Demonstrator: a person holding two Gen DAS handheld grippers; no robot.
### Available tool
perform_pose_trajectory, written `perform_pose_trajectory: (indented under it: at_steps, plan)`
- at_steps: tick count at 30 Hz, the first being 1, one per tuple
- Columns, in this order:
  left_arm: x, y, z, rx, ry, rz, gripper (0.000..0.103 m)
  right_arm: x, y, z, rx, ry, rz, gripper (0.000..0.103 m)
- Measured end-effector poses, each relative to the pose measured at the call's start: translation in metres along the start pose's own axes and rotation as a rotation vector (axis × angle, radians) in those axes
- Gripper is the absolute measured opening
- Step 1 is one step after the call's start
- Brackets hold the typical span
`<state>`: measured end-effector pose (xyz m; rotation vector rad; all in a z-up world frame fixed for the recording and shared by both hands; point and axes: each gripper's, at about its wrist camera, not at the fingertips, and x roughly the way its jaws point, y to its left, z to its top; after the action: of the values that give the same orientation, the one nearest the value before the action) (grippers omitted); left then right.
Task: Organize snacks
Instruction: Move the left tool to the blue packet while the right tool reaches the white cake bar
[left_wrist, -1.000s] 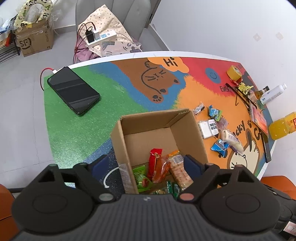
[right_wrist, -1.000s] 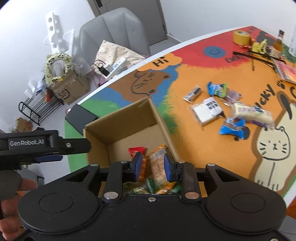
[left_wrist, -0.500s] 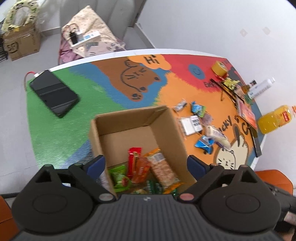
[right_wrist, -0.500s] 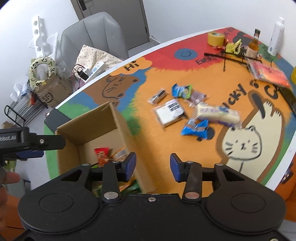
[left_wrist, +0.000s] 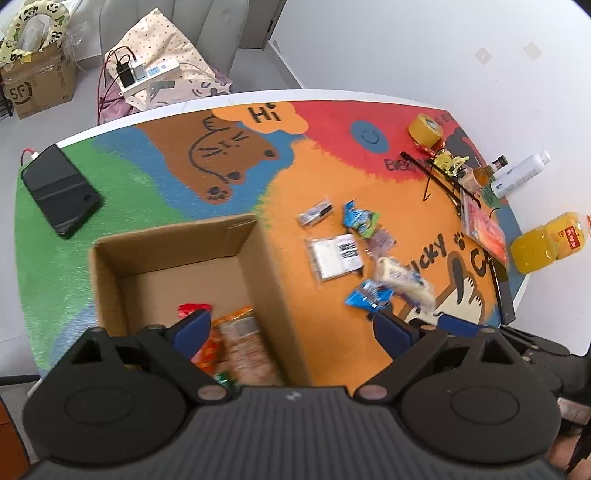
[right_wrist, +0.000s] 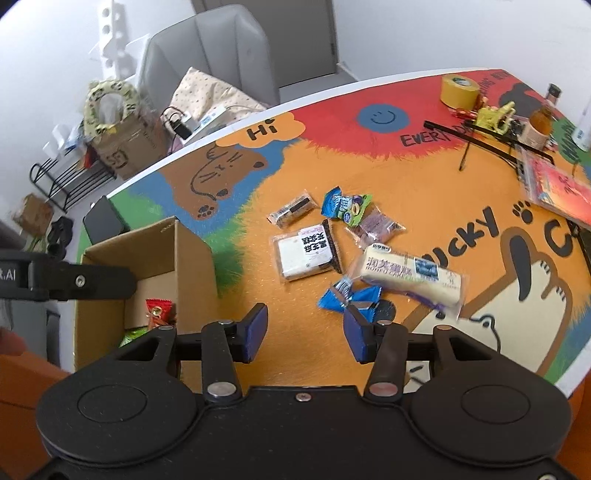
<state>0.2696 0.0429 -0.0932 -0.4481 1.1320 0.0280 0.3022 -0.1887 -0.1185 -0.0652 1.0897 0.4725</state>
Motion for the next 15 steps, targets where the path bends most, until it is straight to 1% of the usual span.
perform_pose_trajectory:
  at_steps: [1, 3, 9, 15]
  plan:
    - [0.003, -0.007, 0.001, -0.003, -0.001, 0.005, 0.094, 0.001, -0.006, 0.002, -0.005, 0.0, 0.004, 0.053]
    - [0.009, -0.018, 0.002, -0.014, -0.002, 0.007, 0.094, 0.004, -0.019, 0.006, -0.012, 0.003, 0.008, 0.054]
    - [0.033, -0.052, 0.005, -0.036, -0.014, 0.043, 0.093, 0.014, -0.066, 0.014, -0.037, 0.011, 0.008, 0.054]
    - [0.062, -0.088, 0.005, -0.055, -0.013, 0.033, 0.092, 0.019, -0.108, 0.019, -0.065, 0.018, 0.015, 0.054]
